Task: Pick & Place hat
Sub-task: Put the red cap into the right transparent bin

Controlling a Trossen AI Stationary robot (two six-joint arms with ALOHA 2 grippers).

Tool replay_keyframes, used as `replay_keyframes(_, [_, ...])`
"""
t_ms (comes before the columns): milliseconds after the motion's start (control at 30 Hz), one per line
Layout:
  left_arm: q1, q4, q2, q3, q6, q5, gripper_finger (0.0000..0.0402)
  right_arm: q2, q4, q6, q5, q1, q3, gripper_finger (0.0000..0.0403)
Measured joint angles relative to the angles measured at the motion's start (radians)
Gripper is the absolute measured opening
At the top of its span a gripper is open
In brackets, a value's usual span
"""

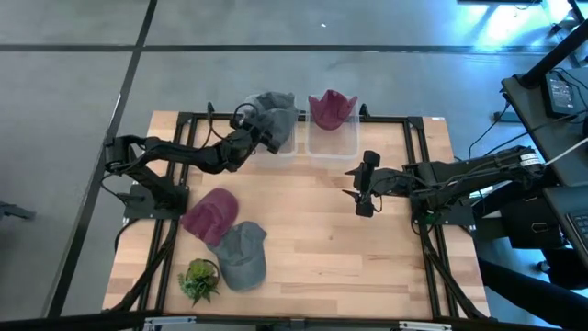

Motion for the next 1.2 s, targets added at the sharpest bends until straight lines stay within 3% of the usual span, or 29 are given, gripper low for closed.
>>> replay_keyframes(233, [0.031,0.050,-0.056,0.024,0.094,-0.030,0.0161,0.000,0.000,0.000,0.000,0.000,0.000,0.0250])
replay_keyframes(400, [0.012,-0.063,-0.188,0.084,0.227,-0.016,0.0164,0.000,0.000,0.004,0.000,0.000,0.000,0.0250])
replay_keyframes(533, [-0.041,-0.417,-0.316,0.139,0.177,0.078,0.0163,0.000,0.000,0.003,0.000,0.000,0.000,0.0250])
replay_keyframes(700, [-0.091,-0.966,-0.453,0.205,-0.136,0.346,0.0160,0.000,0.001,0.000,0.000,0.000,0.000,0.0250])
replay_keyframes(833, [-0.144,-1.235,-0.525,0.208,-0.335,0.532,0.0162,0.000,0.001,-0.001,0.000,0.000,0.000,0.0250])
replay_keyframes(1000, [-0.242,-1.560,-0.558,0.208,-0.544,0.613,0.0164,0.000,0.001,-0.001,0.001,0.000,0.000,0.0250])
replay_keyframes(1200, [-0.367,-1.837,-0.533,0.208,-0.542,0.597,0.0160,0.000,0.001,-0.001,0.002,0.000,0.000,0.0250])
